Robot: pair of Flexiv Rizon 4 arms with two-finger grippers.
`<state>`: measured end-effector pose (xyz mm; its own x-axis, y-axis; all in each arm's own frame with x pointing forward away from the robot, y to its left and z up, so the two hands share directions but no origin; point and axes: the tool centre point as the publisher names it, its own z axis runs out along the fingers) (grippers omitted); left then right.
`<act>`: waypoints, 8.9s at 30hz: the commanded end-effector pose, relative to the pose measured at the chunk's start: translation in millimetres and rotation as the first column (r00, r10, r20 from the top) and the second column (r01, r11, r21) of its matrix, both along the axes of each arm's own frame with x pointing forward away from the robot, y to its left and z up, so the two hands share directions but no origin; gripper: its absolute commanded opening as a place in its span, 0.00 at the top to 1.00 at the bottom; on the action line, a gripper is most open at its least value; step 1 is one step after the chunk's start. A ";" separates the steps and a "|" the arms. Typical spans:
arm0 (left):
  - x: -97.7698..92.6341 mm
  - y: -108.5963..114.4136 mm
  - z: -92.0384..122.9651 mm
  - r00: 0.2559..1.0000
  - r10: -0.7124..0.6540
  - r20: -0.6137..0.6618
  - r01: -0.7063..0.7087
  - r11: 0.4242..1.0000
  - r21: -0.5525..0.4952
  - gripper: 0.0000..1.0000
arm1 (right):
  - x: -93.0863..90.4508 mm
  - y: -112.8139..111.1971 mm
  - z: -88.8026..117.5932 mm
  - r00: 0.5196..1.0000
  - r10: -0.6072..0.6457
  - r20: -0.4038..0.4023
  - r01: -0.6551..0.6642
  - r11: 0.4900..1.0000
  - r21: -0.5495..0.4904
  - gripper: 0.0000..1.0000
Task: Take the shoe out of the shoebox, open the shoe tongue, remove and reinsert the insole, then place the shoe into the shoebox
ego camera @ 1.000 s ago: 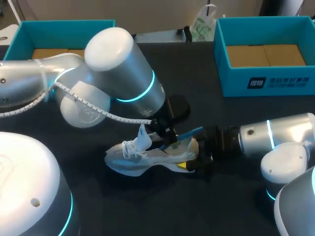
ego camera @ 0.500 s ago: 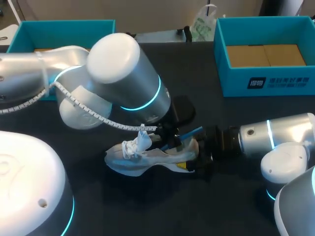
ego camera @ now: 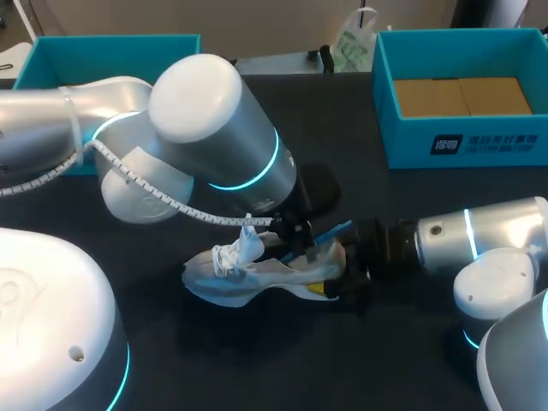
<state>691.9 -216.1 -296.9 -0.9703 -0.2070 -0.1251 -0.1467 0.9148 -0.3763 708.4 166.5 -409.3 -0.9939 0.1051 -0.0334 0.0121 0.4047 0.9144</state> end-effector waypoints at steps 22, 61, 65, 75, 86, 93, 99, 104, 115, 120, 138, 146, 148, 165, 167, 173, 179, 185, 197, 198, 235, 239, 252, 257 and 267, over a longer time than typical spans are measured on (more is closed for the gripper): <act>-5.5 -1.5 -1.4 0.998 0.033 0.060 -0.031 0.999 -0.026 0.55 | -1.1 0.3 1.6 1.000 -0.001 0.000 0.001 1.000 -0.003 1.00; 1.5 2.6 -39.0 0.980 0.141 0.142 -0.135 0.990 -0.049 0.65 | -1.1 0.3 1.6 1.000 -0.001 0.000 0.001 1.000 -0.003 1.00; 2.8 1.5 -40.4 0.978 0.146 0.150 -0.140 0.989 -0.051 1.00 | -1.1 0.3 1.6 1.000 -0.001 0.000 0.001 1.000 -0.003 1.00; 7.2 -4.2 -37.9 0.971 0.160 0.176 -0.150 0.986 -0.071 1.00 | -1.1 0.3 1.6 1.000 -0.001 0.000 0.001 1.000 -0.003 1.00; 9.8 -5.1 -40.9 0.968 0.160 0.196 -0.145 0.986 -0.087 0.64 | -1.1 0.3 1.6 1.000 -0.001 0.000 0.001 1.000 -0.003 1.00; 11.9 -7.1 -45.9 0.966 0.150 0.212 -0.130 0.986 -0.107 0.65 | -1.1 0.3 1.6 1.000 -0.001 0.000 0.001 1.000 -0.003 1.00; 14.6 -6.2 -51.2 0.966 0.148 0.212 -0.126 0.985 -0.116 0.68 | -1.1 0.3 1.6 1.000 -0.001 0.000 0.001 1.000 -0.003 1.00; 15.1 -5.9 -52.6 0.966 0.152 0.207 -0.128 0.984 -0.125 0.73 | -1.1 0.3 1.6 1.000 -0.001 0.000 0.001 1.000 -0.003 1.00; 16.9 -9.3 -47.0 0.973 0.157 0.171 -0.133 0.981 -0.143 1.00 | -1.1 0.3 1.6 1.000 -0.001 0.000 0.001 1.000 -0.003 1.00; 16.2 -13.5 -33.0 0.984 0.145 0.103 -0.129 0.981 -0.147 1.00 | -1.1 0.3 1.6 1.000 -0.001 0.000 0.001 1.000 -0.003 1.00; -4.7 -49.2 54.1 0.983 0.006 -0.186 -0.050 0.971 -0.233 1.00 | -1.1 0.3 1.6 1.000 -0.001 0.000 0.001 1.000 -0.003 1.00; -25.1 -66.7 110.3 0.953 -0.101 -0.287 0.003 0.947 -0.322 1.00 | -1.1 0.3 1.6 1.000 -0.001 0.000 0.001 1.000 -0.003 1.00; -29.8 -67.9 127.1 0.944 -0.134 -0.303 0.022 0.938 -0.345 1.00 | -1.1 0.3 1.6 1.000 -0.001 0.000 0.001 1.000 -0.003 1.00; -44.9 -49.4 212.8 0.911 -0.272 -0.310 0.083 0.858 -0.507 1.00 | -1.1 0.3 1.6 1.000 -0.001 0.000 0.001 1.000 -0.003 1.00; -44.9 -49.4 212.8 0.911 -0.272 -0.310 0.083 0.858 -0.507 1.00 | -1.1 0.3 1.6 1.000 -0.001 0.000 0.001 1.000 -0.003 1.00; -44.9 -49.4 212.8 0.911 -0.272 -0.310 0.083 0.858 -0.507 1.00 | -1.1 0.3 1.6 1.000 -0.001 0.000 0.001 1.000 -0.003 1.00; -40.9 -29.8 246.6 0.908 -0.266 -0.322 0.004 0.776 -0.631 1.00 | -1.1 0.3 1.6 1.000 -0.001 0.000 0.001 1.000 -0.003 1.00; -50.2 -9.4 291.5 0.924 -0.286 -0.252 0.010 0.679 -0.734 1.00 | -1.1 0.3 1.6 1.000 -0.001 0.000 0.001 1.000 -0.003 1.00; -66.5 2.8 317.0 0.934 -0.301 -0.194 0.042 0.628 -0.777 1.00 | -1.1 0.3 1.6 1.000 -0.001 0.000 0.001 1.000 -0.003 1.00; -66.5 2.8 317.0 0.934 -0.301 -0.194 0.042 0.628 -0.777 1.00 | -1.1 0.3 1.6 1.000 -0.001 0.000 0.001 1.000 -0.003 1.00; -106.4 70.8 376.7 0.962 -0.259 -0.087 0.033 0.429 -0.903 1.00 | -1.1 0.3 1.6 1.000 -0.001 0.000 0.001 1.000 -0.003 1.00; -101.4 69.7 380.9 0.964 -0.250 -0.089 0.031 0.439 -0.898 1.00 | -1.1 0.3 1.6 1.000 -0.001 0.000 0.001 1.000 -0.003 1.00; -95.9 69.8 381.0 0.965 -0.241 -0.104 0.014 0.441 -0.897 1.00 | -1.1 0.3 1.6 1.000 -0.001 0.000 0.001 1.000 -0.003 1.00; -95.9 69.8 381.0 0.965 -0.241 -0.104 0.014 0.441 -0.897 1.00 | 0.8 -2.7 1.5 1.000 0.000 -0.004 0.000 1.000 -0.007 0.11; -95.9 69.8 381.0 0.965 -0.241 -0.104 0.014 0.441 -0.897 1.00 | 1.2 -11.5 8.9 1.000 -0.008 -0.003 0.008 0.996 -0.085 0.00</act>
<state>593.7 -144.2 83.6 -0.9719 0.0317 0.2331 -0.2283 0.1106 -0.9673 711.9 157.4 -407.5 -0.9928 0.1103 -0.0465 0.0078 0.4472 0.8944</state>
